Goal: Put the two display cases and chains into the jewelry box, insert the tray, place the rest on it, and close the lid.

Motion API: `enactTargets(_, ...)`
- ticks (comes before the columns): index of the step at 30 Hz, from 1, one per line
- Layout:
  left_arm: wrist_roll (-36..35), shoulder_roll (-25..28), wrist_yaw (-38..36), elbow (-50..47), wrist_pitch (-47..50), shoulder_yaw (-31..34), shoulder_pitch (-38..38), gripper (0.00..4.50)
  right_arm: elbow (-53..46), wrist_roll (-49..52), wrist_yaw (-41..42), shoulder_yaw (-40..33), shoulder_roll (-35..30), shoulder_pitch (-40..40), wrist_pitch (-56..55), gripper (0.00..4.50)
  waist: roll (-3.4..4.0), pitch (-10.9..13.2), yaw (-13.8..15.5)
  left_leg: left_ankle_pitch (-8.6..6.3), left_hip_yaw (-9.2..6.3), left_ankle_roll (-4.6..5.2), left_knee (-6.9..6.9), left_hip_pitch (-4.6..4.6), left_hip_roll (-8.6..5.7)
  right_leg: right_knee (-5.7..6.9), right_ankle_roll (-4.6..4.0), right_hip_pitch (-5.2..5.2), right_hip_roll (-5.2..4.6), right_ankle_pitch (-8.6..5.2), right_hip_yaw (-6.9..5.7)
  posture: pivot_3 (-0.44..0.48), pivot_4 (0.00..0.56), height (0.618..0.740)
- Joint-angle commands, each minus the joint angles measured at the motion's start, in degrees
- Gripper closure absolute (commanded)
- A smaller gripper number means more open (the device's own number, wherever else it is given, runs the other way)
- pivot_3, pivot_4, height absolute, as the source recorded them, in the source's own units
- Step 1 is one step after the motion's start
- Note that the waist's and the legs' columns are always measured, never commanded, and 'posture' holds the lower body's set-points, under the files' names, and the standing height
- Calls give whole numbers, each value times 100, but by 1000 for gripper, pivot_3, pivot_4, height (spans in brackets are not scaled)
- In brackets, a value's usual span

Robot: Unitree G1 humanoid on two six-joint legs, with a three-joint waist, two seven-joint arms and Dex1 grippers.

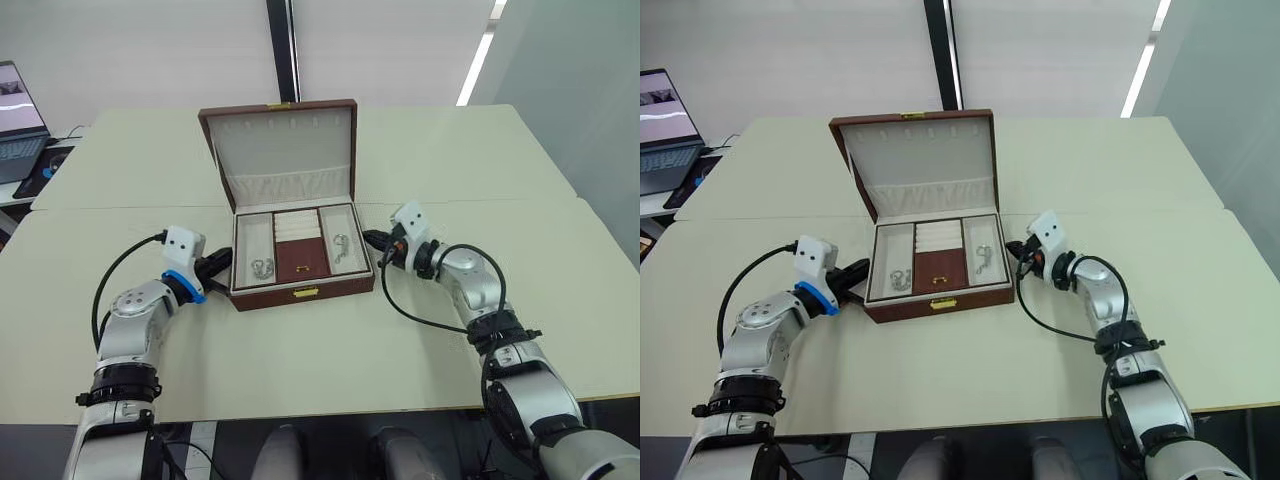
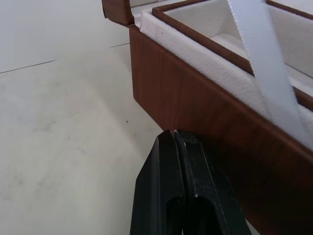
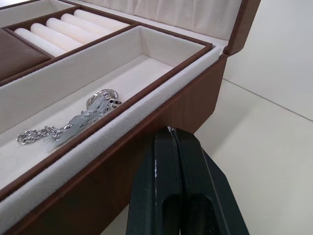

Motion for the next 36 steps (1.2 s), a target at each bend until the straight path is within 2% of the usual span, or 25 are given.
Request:
enactTargets(1,-301,-145,-354,-1060,213,-271,425,4500,-976,321,568,348,79,277,406,4473,0,0,-6,0,1,0,0,0,0,-1,0,0,0,0,0,0,150,740)
enactTargets(10,-528,64,-258,-2754,1332,-323,1447,4500,-2743,655,784,496,-281,1283,1535,4473,0,0,6,-14,-9,24,0,2,-1,1,0,5,0,0,-3,0,150,740)
enactTargets(17,-616,62,-92,-3547,1927,-237,1821,4500,-3784,920,736,495,-550,1895,2172,4473,0,-1,13,-14,-12,24,-1,2,-2,-4,0,7,1,0,-4,0,150,740)
enactTargets(22,-565,15,-24,-3645,2074,-175,1759,4500,-3914,939,690,491,-539,1961,2295,4473,-1,-1,20,-14,-17,24,0,2,-5,-2,0,10,1,0,-7,0,150,740)
enactTargets(36,-251,-58,78,-3116,1620,-68,1495,4500,-4034,1027,841,572,-619,1999,2400,4473,-2,-1,29,-13,-22,23,2,7,-6,5,0,15,2,0,-12,0,150,740)
